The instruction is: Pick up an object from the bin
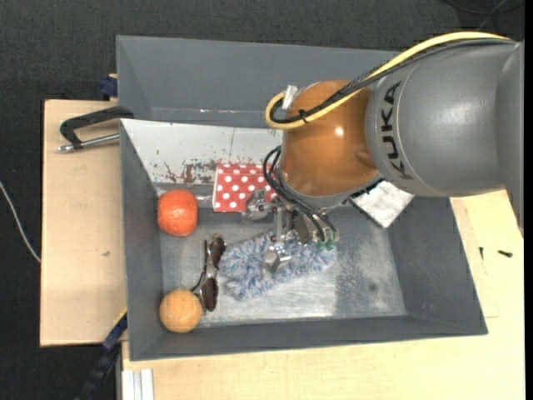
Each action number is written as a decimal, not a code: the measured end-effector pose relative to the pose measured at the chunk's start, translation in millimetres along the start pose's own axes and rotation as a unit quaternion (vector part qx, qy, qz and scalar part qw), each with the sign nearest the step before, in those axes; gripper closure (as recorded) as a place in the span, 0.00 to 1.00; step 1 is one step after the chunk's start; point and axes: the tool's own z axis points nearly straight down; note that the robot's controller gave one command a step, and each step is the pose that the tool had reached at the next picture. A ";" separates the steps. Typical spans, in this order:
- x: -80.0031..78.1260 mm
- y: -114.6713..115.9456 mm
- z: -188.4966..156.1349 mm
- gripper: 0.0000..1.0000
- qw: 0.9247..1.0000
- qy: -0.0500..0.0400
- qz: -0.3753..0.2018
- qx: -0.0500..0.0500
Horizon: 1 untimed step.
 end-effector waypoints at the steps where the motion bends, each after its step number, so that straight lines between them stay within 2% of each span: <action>1: -15.3 -5.2 10.3 0.00 1.000 -0.003 -0.020 0.000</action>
Offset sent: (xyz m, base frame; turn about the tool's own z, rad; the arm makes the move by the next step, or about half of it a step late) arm 0.0301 -0.0020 -0.0790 -0.2221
